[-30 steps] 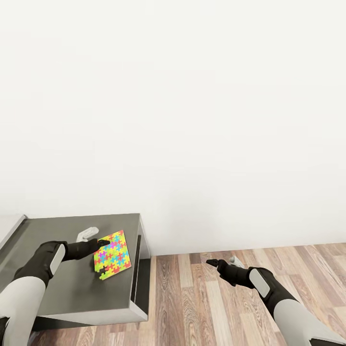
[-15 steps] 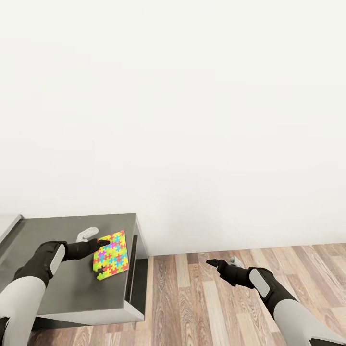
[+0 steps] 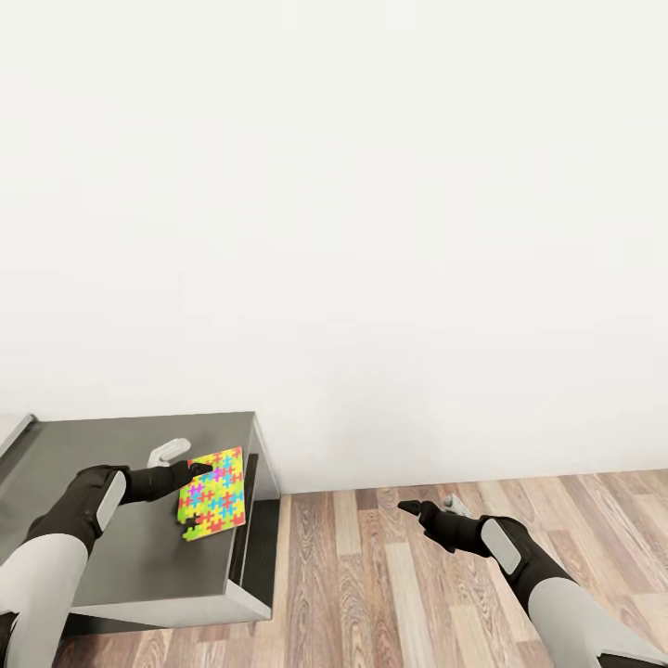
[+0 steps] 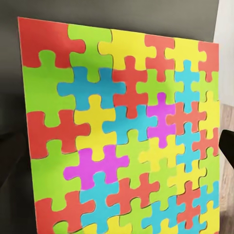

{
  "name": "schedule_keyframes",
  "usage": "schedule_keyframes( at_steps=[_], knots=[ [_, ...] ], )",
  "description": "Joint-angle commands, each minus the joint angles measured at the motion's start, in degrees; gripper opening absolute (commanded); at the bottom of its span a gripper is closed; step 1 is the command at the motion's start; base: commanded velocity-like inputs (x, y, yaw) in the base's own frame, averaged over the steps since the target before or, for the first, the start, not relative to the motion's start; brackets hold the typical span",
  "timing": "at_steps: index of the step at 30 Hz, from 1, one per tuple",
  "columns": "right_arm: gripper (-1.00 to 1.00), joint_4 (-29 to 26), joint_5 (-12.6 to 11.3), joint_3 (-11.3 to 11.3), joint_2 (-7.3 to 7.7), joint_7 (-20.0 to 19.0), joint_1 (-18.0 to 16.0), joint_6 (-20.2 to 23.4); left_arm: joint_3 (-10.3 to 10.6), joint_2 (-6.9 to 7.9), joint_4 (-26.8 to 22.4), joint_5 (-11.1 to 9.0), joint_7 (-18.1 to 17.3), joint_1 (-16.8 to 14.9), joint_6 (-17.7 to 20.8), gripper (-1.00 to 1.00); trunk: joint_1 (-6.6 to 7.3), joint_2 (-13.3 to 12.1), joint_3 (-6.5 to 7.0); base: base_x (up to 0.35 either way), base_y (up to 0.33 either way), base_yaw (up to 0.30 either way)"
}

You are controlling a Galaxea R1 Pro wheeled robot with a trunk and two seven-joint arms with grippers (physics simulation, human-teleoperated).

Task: Put all the toys in the child's room - the three board games (two on the bed and one on the table), the two jigsaw puzzles on the table, and the tennis ball on the table - inside the toy box on the table in the child's room.

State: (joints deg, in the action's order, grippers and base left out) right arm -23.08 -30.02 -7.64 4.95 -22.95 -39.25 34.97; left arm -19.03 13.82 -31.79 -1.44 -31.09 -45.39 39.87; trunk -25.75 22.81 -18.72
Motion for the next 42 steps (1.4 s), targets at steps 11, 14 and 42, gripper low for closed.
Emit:
schedule_keyframes(
  at_steps=[11, 14, 42],
  knots=[
    [1.0, 0.0, 0.0, -0.4, -0.03, -0.1, 0.0, 0.5, -0.2, -0.02, 0.0, -0.1, -0.1, 0.0, 0.5, 1.0, -0.03, 0.1, -0.1, 0.0, -0.003, 0.0],
    [1.0, 0.0, 0.0, -0.4, -0.03, -0.1, 0.0, 0.5, -0.2, -0.02, 0.0, -0.1, -0.1, 0.0, 0.5, 1.0, -0.03, 0.1, -0.1, 0.0, 0.0, 0.0],
    [1.0, 0.0, 0.0, -0.4, -0.02, -0.1, 0.0, 0.4, -0.2, -0.02, 0.0, -0.2, -0.1, 0.0, 0.5, 1.0, -0.03, 0.1, -0.1, 0.0, 0.0, 0.0]
  ],
)
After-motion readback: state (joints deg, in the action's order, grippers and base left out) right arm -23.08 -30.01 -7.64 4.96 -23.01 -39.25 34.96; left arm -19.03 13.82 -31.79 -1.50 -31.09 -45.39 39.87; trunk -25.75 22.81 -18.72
